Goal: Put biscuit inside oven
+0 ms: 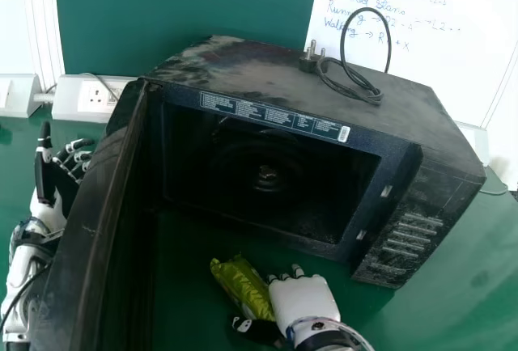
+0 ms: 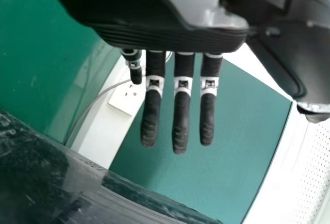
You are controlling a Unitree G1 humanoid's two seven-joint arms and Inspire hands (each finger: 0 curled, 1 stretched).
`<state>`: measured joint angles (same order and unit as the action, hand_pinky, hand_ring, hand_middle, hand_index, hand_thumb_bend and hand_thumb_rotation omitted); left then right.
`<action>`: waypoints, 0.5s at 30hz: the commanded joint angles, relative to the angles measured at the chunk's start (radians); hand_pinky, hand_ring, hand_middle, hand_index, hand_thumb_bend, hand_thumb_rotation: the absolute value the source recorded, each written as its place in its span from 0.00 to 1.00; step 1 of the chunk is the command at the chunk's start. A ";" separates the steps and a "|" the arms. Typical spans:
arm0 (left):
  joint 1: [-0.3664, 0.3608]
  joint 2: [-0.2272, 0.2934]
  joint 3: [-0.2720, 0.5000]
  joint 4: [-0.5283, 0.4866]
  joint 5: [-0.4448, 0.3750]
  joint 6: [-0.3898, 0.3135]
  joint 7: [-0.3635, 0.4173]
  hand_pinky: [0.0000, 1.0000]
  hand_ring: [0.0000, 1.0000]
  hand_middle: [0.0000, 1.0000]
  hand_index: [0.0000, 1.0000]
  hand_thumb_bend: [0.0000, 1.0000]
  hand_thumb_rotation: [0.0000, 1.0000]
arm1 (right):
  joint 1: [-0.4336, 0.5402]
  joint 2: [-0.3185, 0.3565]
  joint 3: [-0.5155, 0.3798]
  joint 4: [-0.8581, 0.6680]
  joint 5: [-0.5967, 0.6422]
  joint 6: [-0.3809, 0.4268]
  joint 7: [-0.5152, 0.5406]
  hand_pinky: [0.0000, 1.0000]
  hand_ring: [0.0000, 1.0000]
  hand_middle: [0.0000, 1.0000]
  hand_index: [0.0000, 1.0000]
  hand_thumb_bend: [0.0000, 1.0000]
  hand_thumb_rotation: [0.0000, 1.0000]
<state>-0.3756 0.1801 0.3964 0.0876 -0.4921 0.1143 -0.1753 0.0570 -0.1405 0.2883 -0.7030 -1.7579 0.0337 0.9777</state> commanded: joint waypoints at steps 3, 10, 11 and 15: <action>0.014 -0.008 -0.004 -0.036 -0.002 0.030 0.036 0.24 0.31 0.39 0.49 0.52 0.06 | 0.034 -0.005 0.011 0.039 0.024 -0.010 0.043 0.58 0.79 0.87 0.90 0.91 0.47; 0.020 -0.004 -0.002 -0.053 -0.002 0.045 0.043 0.24 0.31 0.39 0.49 0.52 0.07 | -0.012 -0.022 -0.043 0.083 0.146 0.010 0.079 0.45 0.59 0.70 0.84 0.90 0.42; 0.020 -0.003 -0.002 -0.054 0.000 0.046 0.045 0.24 0.31 0.39 0.49 0.52 0.07 | -0.020 -0.026 -0.050 0.089 0.163 0.014 0.081 0.40 0.52 0.64 0.80 0.89 0.40; 0.020 -0.005 0.000 -0.059 -0.001 0.052 0.051 0.24 0.31 0.39 0.49 0.52 0.07 | -0.038 -0.048 -0.052 0.105 0.181 0.019 0.056 0.36 0.47 0.55 0.58 0.67 0.23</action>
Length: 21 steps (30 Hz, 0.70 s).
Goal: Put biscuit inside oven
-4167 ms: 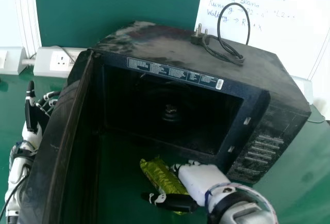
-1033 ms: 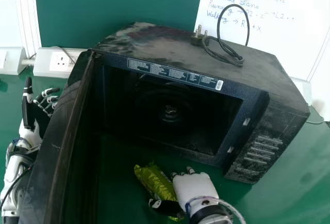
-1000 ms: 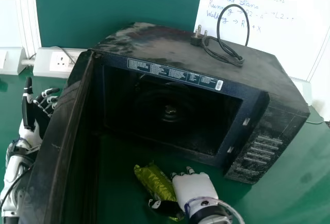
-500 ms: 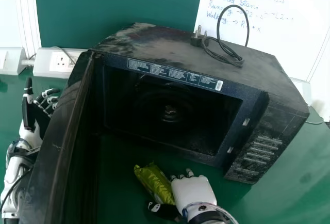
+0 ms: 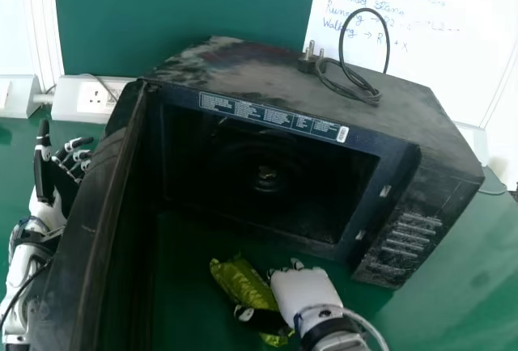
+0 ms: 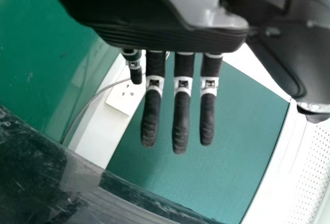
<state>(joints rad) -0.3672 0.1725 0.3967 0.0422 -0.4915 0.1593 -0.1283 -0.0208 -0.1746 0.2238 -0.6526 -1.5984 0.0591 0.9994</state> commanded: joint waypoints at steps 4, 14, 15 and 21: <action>0.013 0.007 -0.004 -0.008 0.000 -0.003 -0.008 0.24 0.31 0.39 0.49 0.51 0.07 | 0.058 -0.014 0.034 0.085 0.016 0.005 -0.058 0.31 0.39 0.49 0.50 0.54 0.02; 0.012 0.002 -0.004 -0.013 0.002 0.002 0.004 0.23 0.30 0.39 0.49 0.52 0.06 | 0.100 -0.029 0.081 0.155 0.020 0.033 -0.239 0.19 0.28 0.48 0.49 0.53 0.00; 0.012 0.002 -0.005 -0.015 0.003 0.003 0.006 0.23 0.30 0.39 0.49 0.52 0.07 | 0.102 -0.031 0.084 0.156 0.018 0.037 -0.242 0.19 0.28 0.48 0.49 0.53 0.00; 0.011 0.005 -0.006 -0.014 0.002 0.005 0.006 0.23 0.30 0.39 0.49 0.52 0.07 | 0.098 -0.034 0.097 0.159 -0.002 0.057 -0.224 0.20 0.31 0.48 0.49 0.53 0.00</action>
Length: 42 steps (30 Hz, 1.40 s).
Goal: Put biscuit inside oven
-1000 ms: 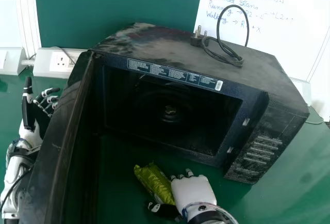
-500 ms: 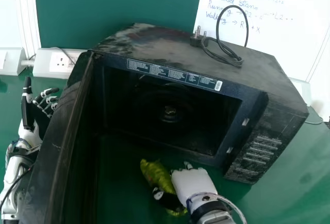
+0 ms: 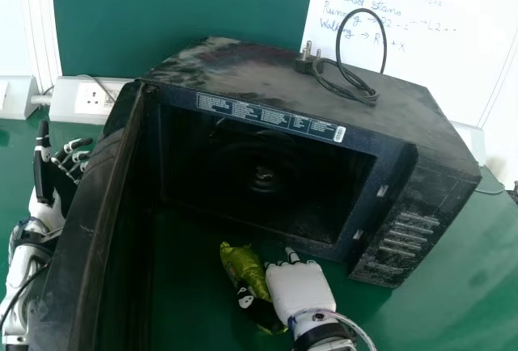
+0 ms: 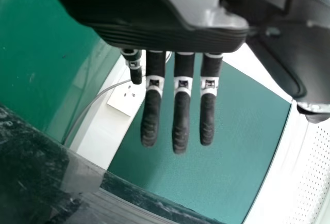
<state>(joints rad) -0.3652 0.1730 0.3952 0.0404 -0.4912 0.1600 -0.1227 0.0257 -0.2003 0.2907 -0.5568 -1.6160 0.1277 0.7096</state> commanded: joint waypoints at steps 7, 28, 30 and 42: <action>0.009 0.006 -0.005 -0.009 -0.001 0.003 -0.004 0.24 0.31 0.39 0.49 0.52 0.07 | 0.041 -0.024 0.027 0.061 0.027 -0.005 0.071 0.13 0.21 0.47 0.49 0.53 0.00; 0.001 0.010 -0.001 0.029 -0.001 -0.015 -0.043 0.24 0.31 0.39 0.49 0.51 0.07 | -0.060 -0.020 -0.133 -0.186 0.168 0.023 0.145 0.07 0.15 0.47 0.49 0.53 0.00; 0.001 0.008 -0.002 0.027 0.003 -0.015 -0.040 0.24 0.31 0.39 0.49 0.52 0.07 | -0.086 -0.011 -0.144 -0.189 0.165 0.031 0.158 0.06 0.14 0.47 0.49 0.53 0.00; -0.002 0.008 -0.005 0.040 -0.003 -0.025 -0.060 0.24 0.31 0.40 0.49 0.52 0.07 | -0.250 -0.011 -0.195 -0.144 0.188 0.050 0.178 0.08 0.16 0.47 0.49 0.53 0.00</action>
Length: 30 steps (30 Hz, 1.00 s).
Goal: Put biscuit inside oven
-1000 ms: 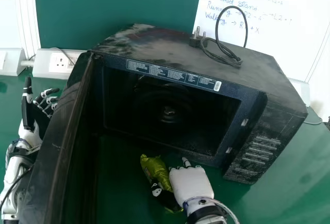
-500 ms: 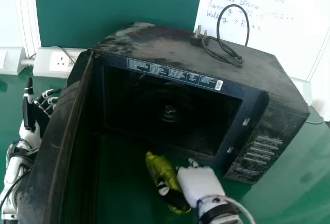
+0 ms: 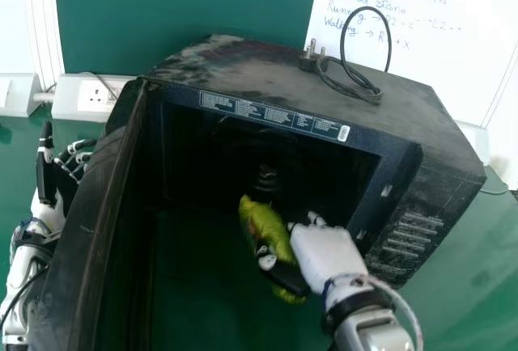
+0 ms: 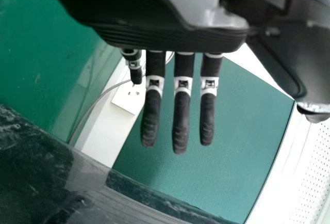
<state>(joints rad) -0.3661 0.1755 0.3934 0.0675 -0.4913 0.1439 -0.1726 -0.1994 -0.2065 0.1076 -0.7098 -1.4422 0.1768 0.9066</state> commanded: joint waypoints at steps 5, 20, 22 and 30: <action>-0.002 0.005 -0.003 0.020 0.002 -0.017 -0.013 0.24 0.31 0.40 0.49 0.52 0.07 | -0.069 -0.023 -0.024 0.038 0.048 -0.010 -0.077 0.06 0.13 0.47 0.49 0.53 0.00; -0.001 0.005 -0.006 0.023 0.008 -0.017 -0.011 0.25 0.32 0.40 0.49 0.52 0.07 | -0.281 -0.017 0.020 0.279 0.030 0.069 -0.146 0.09 0.17 0.47 0.49 0.53 0.00; 0.000 0.004 -0.007 0.021 0.009 -0.016 -0.008 0.25 0.32 0.40 0.49 0.52 0.07 | -0.300 -0.020 0.029 0.322 0.036 0.072 -0.186 0.09 0.18 0.47 0.49 0.53 0.00; -0.002 0.001 -0.004 0.026 0.002 -0.015 -0.010 0.24 0.31 0.40 0.49 0.52 0.07 | -0.388 -0.056 0.087 0.490 0.054 0.062 -0.301 0.09 0.17 0.47 0.48 0.53 0.00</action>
<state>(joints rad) -0.3688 0.1748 0.3881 0.0866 -0.4847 0.1365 -0.1784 -0.5562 -0.2501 0.1810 -0.2421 -1.3949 0.2447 0.6382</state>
